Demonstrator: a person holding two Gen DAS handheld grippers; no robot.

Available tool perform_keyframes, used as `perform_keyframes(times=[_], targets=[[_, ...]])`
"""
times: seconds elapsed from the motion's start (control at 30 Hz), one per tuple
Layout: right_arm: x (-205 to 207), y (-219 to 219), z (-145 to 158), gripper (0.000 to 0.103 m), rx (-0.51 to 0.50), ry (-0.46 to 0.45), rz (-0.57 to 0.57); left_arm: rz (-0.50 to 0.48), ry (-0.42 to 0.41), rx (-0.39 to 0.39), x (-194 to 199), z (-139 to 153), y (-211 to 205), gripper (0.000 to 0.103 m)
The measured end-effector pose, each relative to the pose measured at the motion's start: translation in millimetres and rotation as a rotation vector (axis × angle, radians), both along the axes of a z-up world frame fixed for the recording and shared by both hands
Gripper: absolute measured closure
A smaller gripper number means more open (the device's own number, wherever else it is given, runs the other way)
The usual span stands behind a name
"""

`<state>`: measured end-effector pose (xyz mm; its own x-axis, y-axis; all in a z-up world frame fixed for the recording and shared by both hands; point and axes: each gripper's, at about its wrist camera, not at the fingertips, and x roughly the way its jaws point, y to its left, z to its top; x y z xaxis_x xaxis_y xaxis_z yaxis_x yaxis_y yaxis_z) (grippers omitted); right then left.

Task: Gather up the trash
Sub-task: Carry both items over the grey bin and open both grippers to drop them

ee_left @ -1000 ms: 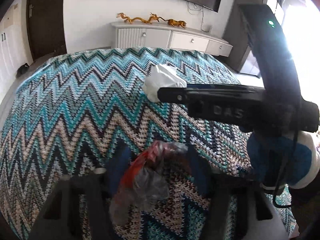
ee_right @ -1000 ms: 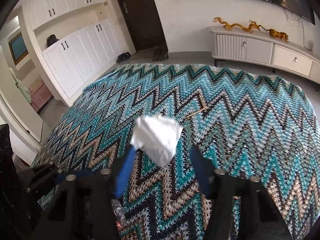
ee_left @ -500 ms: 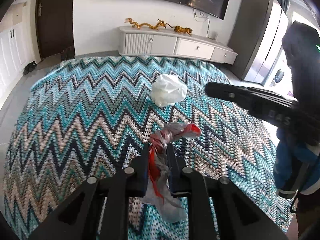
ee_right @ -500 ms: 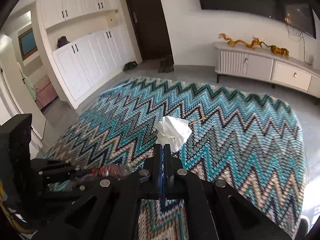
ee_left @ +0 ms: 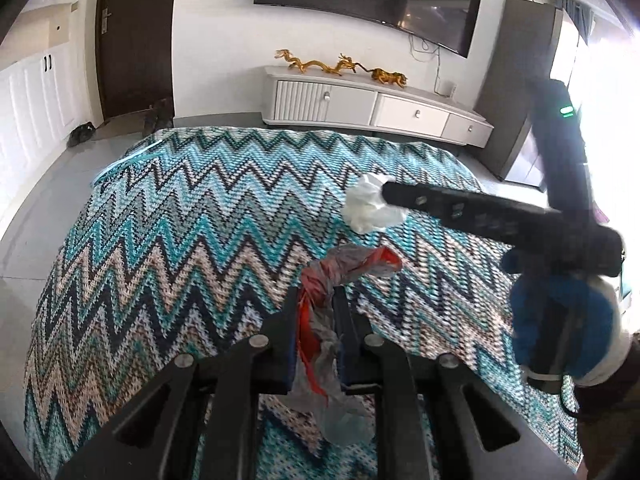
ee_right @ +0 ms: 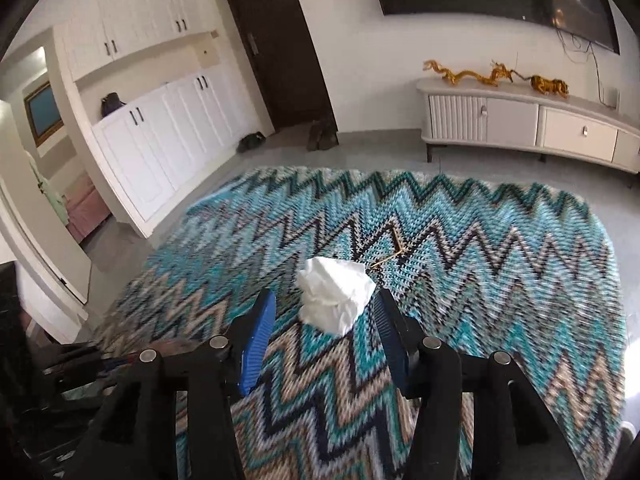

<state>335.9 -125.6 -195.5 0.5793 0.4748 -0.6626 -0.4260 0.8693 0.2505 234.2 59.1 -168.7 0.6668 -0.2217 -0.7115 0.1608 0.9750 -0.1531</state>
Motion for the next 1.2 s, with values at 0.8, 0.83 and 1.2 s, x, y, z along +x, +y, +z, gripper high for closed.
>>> perform_keyframes(times=[0.8, 0.83, 1.2], targets=[[-127, -179, 61, 0.095, 0.005, -0.161, -0.254, -0.315, -0.069, 0.075, -35, 59, -168, 0.089], [-136, -204, 59, 0.095, 0.001, -0.154, -0.299, -0.353, -0.058, 0.072, -35, 59, -194, 0.089], [-192, -400, -42, 0.091, 0.004, 0.065, -0.673, -0.608, 0.167, 0.024, -18, 10, -416, 0.088]])
